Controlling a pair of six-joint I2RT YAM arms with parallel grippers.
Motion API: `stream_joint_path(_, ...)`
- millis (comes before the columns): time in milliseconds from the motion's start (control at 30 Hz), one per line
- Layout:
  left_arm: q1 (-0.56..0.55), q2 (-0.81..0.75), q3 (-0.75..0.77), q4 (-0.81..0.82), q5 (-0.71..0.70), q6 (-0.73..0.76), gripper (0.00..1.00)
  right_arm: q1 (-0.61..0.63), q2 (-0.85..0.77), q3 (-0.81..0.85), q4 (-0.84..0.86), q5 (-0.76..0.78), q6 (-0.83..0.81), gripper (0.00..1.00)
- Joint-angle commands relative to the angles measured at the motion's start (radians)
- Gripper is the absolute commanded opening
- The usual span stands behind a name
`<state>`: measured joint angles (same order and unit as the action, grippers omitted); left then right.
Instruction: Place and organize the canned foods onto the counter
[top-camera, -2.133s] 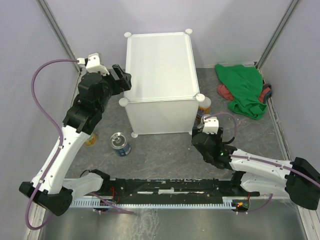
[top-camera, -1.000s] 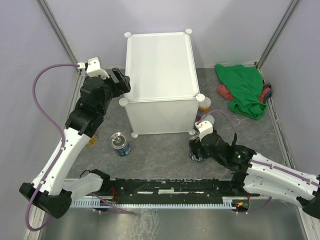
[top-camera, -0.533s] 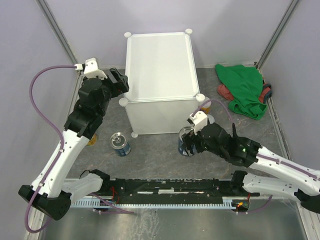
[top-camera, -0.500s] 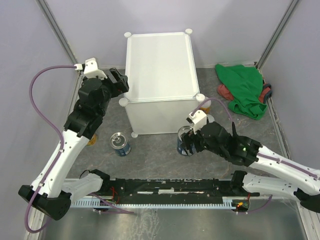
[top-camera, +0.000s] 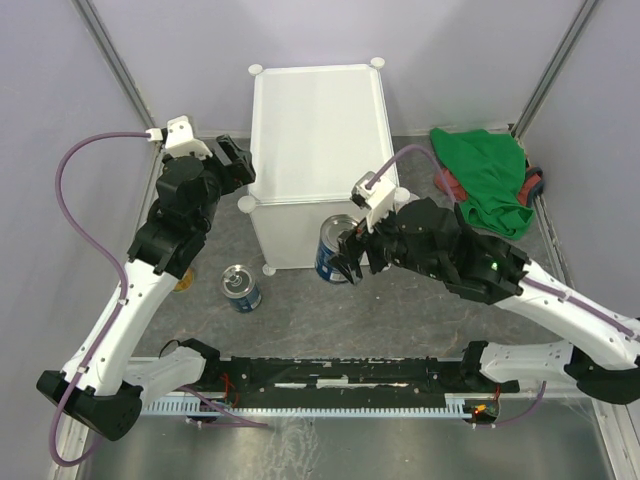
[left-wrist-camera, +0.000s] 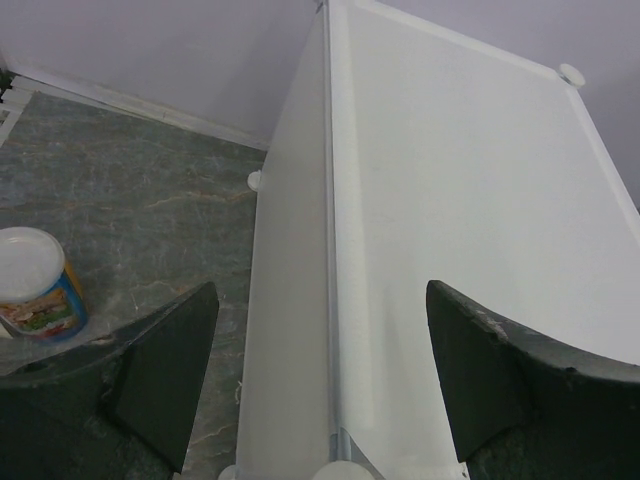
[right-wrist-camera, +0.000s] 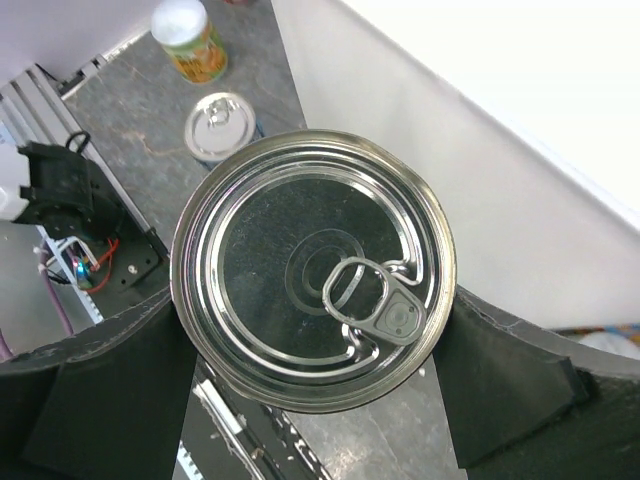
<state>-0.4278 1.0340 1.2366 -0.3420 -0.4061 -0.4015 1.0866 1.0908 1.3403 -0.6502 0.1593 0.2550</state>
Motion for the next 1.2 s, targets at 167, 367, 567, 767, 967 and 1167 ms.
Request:
stream_joint_path(167, -0.005, -0.004, 0.03, 0.036, -0.051, 0.037, 0.9, 0.007, 0.133, 0.381, 0.117, -0.017, -0.072, 0.01)
stream_joint_path(367, -0.006, 0.008, 0.048, 0.037, -0.049, 0.04, 0.9, 0.006, 0.23, 0.534, 0.085, 0.014, -0.112, 0.01)
stream_joint_path(567, -0.004, 0.008, 0.053, 0.037, -0.049, 0.044, 0.9, -0.002, 0.338, 0.707, 0.035, 0.113, -0.179, 0.01)
stream_joint_path(767, -0.004, 0.007, 0.057, 0.031, -0.044, 0.047, 0.9, -0.088, 0.455, 0.873, 0.003, 0.131, -0.199, 0.01)
stream_joint_path(967, -0.005, 0.008, 0.058, 0.017, -0.033, 0.043, 0.9, -0.227, 0.555, 0.982, 0.02, 0.11, -0.175, 0.01)
stream_joint_path(1167, -0.005, 0.0, 0.047, 0.012, -0.016, 0.03, 0.9, -0.348, 0.671, 1.067, 0.094, 0.109, -0.193, 0.01)
